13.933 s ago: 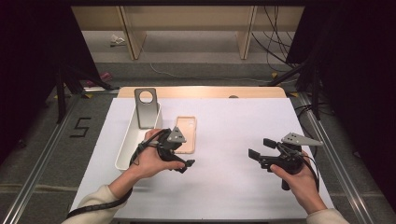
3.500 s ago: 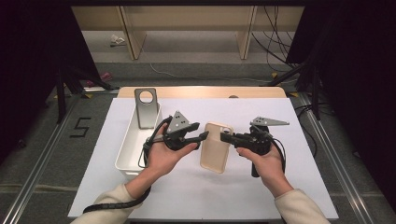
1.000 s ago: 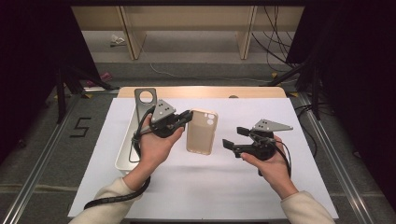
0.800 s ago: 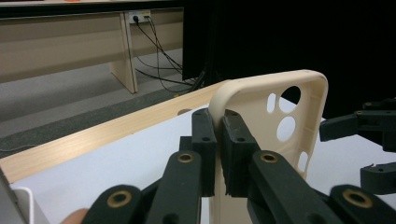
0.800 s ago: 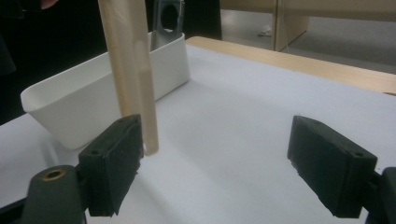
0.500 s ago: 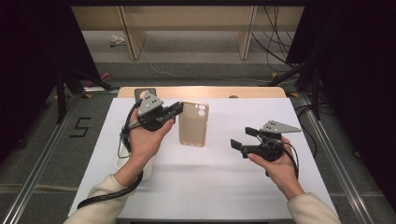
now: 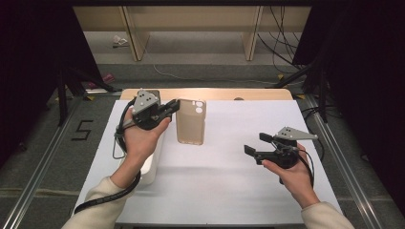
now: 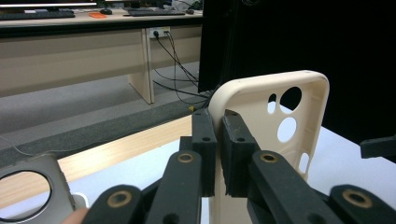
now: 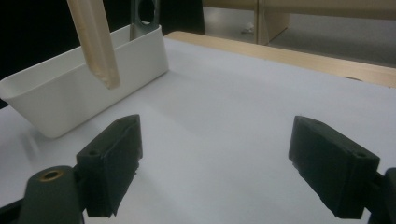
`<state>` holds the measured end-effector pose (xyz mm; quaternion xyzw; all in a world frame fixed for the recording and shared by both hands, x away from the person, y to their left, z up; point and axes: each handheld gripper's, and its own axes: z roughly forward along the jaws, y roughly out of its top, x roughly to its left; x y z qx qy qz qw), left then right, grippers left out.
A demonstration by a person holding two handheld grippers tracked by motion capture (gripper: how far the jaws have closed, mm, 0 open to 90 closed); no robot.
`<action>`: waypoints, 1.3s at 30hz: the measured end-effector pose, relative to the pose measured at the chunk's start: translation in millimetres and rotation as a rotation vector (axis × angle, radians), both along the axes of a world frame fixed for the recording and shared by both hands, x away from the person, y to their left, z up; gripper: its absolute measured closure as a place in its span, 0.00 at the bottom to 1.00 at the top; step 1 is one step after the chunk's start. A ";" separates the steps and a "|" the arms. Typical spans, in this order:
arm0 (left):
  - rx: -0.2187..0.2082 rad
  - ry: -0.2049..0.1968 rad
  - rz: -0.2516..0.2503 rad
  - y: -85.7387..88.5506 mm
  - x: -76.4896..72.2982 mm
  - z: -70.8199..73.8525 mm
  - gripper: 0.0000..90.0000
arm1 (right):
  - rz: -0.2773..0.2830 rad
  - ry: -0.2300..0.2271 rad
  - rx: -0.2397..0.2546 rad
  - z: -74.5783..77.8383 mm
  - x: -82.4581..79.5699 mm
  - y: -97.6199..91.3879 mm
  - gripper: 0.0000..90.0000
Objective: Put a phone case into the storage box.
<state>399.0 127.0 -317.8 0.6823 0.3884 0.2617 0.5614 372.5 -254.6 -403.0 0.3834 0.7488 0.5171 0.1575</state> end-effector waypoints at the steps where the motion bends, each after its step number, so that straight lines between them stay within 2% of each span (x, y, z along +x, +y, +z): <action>1: 0.000 -0.001 0.002 0.7 0.1 0.2 0.94 | -0.002 -0.002 0.000 -0.2 -0.2 -1.2 0.21; 16: 0.001 0.009 0.018 8.1 2.8 2.1 0.94 | -0.037 0.005 0.003 -2.9 -4.5 -16.9 0.19; 39: -0.001 -0.012 0.067 25.2 7.3 7.8 0.94 | -0.043 0.012 -0.001 -5.2 -11.1 -21.6 0.19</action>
